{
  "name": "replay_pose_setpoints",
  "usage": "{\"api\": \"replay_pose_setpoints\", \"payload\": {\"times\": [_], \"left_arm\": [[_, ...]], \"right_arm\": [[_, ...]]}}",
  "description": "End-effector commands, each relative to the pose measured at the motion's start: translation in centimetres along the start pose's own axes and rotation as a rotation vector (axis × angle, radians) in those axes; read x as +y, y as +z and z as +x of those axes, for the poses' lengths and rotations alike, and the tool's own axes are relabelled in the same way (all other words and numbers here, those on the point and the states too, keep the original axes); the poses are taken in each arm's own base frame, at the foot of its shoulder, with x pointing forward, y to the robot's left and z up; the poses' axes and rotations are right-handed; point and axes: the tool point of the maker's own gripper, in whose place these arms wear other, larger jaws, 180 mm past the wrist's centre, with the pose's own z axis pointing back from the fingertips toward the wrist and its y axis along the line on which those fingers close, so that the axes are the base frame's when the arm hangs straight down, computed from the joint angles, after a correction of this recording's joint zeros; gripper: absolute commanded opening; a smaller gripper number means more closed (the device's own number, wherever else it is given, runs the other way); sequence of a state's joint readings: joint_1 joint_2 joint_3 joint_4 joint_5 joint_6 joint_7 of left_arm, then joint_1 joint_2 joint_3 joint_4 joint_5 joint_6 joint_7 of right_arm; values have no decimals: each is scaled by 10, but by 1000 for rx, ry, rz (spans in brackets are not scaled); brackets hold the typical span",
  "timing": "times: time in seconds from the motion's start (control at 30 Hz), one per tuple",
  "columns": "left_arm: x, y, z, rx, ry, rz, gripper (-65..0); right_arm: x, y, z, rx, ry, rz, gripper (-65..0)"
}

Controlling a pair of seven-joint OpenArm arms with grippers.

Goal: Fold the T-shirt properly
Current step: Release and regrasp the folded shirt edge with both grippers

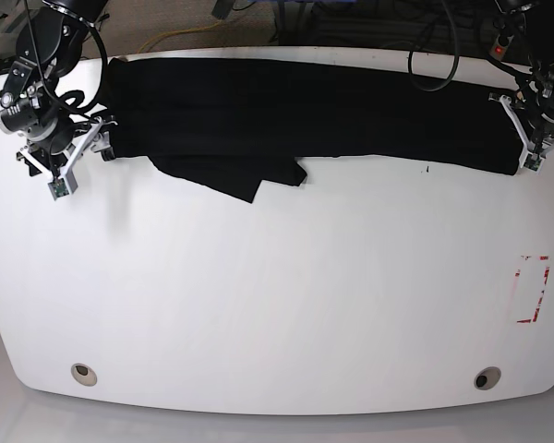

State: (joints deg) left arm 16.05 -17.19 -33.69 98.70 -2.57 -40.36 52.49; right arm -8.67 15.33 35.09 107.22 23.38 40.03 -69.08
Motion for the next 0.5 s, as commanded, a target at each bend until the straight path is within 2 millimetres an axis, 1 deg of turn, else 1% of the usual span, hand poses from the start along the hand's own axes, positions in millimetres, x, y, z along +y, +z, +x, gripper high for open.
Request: {"api": "replay_pose_setpoints", "payload": {"times": [0.0,0.07,0.17,0.2,0.27,0.3,0.33,0.4,0.47], "left_arm": [[10,4,7,-25,-4,26,-593],[9,2,4,-17,1,20,-621],[9,-1,-1,-1,8,12,-632],[9,-2,-2,2,9,11,-632],[9,-1,-2,1,7,13,-632],[9,-1,-1,-2,7,13,-633],[10,-1,0,-3,6,14,-633],[10,0,0,-6,9,16,-633],[10,0,0,-6,9,16,-633]], "right_arm": [[-11,-5,15,-25,-20,-2,-168],[-8,-12,23,-32,-24,19,-168],[16,-27,38,-19,36,90,-168],[28,-32,41,-21,48,117,-168],[54,-41,44,-17,70,174,-168],[63,-45,43,-10,73,197,-168],[70,-49,41,1,78,218,-168],[85,-58,44,2,88,262,-168],[94,-65,43,-2,88,292,-168]]}}
